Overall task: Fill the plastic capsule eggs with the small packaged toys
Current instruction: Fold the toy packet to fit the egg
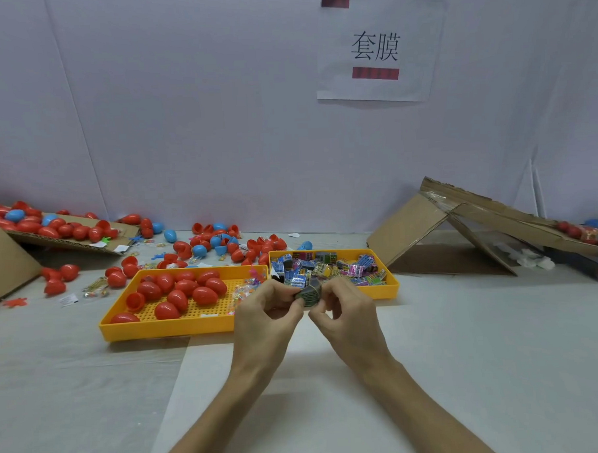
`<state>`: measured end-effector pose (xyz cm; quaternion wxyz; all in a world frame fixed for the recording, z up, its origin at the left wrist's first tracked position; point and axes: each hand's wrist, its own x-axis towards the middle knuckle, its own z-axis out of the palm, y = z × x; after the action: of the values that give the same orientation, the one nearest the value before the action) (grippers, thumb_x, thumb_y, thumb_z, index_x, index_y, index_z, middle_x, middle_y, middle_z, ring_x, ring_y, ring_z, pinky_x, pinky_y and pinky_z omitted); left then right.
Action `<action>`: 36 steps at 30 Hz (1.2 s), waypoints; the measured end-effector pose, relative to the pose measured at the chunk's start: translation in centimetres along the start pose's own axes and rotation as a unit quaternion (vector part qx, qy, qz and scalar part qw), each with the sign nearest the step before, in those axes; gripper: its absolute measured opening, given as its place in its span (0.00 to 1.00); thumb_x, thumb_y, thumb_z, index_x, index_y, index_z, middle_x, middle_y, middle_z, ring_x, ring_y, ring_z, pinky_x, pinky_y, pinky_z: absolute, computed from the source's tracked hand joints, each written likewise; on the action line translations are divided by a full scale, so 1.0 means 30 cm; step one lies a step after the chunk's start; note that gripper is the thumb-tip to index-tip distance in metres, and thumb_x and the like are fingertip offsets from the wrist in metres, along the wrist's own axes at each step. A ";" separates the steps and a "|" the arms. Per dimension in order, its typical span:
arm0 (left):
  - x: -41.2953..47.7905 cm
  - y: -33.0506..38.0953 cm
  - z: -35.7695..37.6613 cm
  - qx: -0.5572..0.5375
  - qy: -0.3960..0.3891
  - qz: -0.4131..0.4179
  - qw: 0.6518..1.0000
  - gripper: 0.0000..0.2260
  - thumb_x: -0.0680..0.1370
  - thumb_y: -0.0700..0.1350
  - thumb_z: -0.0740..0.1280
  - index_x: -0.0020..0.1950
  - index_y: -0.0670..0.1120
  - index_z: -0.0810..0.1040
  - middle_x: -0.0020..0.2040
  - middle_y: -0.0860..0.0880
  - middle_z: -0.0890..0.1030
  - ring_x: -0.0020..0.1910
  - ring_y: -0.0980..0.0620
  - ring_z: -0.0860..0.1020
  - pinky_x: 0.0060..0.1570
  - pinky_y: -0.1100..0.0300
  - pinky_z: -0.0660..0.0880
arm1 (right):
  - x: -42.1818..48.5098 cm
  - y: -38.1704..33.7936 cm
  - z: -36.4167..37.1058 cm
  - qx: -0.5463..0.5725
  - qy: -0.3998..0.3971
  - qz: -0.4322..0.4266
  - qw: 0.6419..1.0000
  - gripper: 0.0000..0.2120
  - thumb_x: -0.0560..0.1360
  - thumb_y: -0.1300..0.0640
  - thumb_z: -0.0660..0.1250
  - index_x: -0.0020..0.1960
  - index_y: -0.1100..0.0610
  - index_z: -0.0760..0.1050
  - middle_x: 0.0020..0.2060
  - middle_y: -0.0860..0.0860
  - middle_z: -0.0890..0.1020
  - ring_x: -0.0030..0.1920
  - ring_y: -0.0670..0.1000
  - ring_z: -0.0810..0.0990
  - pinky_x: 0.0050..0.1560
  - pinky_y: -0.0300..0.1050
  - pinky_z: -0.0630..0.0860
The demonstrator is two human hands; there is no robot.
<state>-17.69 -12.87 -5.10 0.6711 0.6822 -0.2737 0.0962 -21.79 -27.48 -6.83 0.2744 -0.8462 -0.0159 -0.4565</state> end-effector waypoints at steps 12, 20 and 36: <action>0.029 -0.016 -0.010 -0.149 0.042 -0.130 0.979 0.05 0.77 0.33 0.70 0.49 0.42 0.80 0.48 0.42 0.84 0.46 0.46 0.86 0.42 0.62 0.82 | 0.010 0.015 -0.013 0.072 0.038 0.007 0.997 0.05 0.75 0.59 0.70 0.45 0.50 0.76 0.34 0.42 0.76 0.31 0.46 0.74 0.30 0.33 0.68; 0.034 -0.021 -0.019 -0.279 -0.010 -0.221 0.935 0.05 0.79 0.31 0.65 0.53 0.39 0.77 0.54 0.35 0.82 0.50 0.39 0.85 0.47 0.54 0.83 | 0.005 0.007 0.010 0.068 0.006 -0.010 0.998 0.05 0.74 0.59 0.73 0.46 0.52 0.78 0.36 0.39 0.77 0.34 0.41 0.76 0.32 0.27 0.67; 0.032 -0.030 -0.009 -0.218 -0.016 -0.210 0.953 0.09 0.77 0.32 0.71 0.54 0.43 0.79 0.48 0.42 0.86 0.51 0.40 0.84 0.44 0.58 0.82 | -0.003 0.006 0.014 0.045 0.006 -0.035 0.998 0.06 0.73 0.63 0.72 0.45 0.54 0.78 0.37 0.41 0.76 0.35 0.39 0.74 0.34 0.26 0.66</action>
<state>-16.37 -12.88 -5.37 0.8040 0.5629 -0.1494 -0.1203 -21.46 -27.41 -7.17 0.2959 -0.8294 -0.0641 -0.4695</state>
